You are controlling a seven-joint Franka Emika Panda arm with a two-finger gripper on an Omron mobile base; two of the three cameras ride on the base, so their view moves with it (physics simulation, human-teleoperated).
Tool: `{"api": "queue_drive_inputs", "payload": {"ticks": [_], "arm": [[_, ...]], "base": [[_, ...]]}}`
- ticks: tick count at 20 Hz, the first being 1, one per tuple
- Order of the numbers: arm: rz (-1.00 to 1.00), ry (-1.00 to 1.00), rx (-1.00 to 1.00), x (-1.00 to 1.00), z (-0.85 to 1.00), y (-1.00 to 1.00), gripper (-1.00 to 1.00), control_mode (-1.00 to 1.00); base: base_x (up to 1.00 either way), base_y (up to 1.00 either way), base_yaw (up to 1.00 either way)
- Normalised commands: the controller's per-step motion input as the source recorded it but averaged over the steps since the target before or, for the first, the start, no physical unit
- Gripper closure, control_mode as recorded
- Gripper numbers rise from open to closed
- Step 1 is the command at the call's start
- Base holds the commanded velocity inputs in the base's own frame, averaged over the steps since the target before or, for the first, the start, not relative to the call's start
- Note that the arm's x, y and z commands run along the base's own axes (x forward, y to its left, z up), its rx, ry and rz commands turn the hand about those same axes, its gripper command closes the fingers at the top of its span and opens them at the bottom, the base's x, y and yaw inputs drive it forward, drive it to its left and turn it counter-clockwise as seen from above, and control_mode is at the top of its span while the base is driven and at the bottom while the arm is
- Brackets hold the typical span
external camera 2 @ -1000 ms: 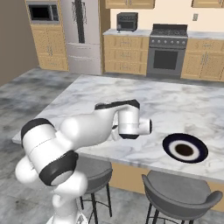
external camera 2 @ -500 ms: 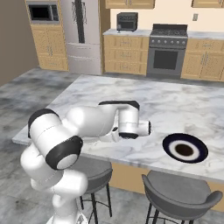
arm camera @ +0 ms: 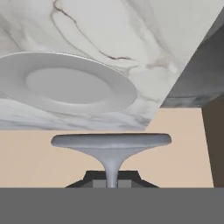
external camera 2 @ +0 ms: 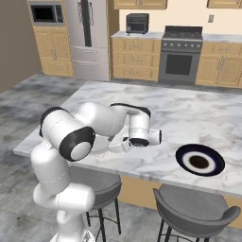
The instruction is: Retrieve the wine glasses from the counter and place one next to each plate.
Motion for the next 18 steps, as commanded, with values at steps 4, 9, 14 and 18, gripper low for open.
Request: {"api": "queue_drive_inputs", "payload": {"ticks": [4, 9, 14, 18], "arm": [[0.06, 0.0, 0.0, 0.29, -0.2, -0.04, 1.0, -1.0], [0.09, 0.0, 0.02, 0.18, -0.21, -0.24, 1.0, -1.0], [0.09, 0.0, 0.05, 0.17, -0.3, -0.23, 1.0, -1.0], [0.07, 0.0, 0.05, 0.11, -0.32, -0.15, 1.0, -1.0]], "base": [[0.0, 0.0, 0.0], [0.0, 0.0, 0.0], [0.0, 0.0, 0.0], [0.0, 0.0, 0.0]]}}
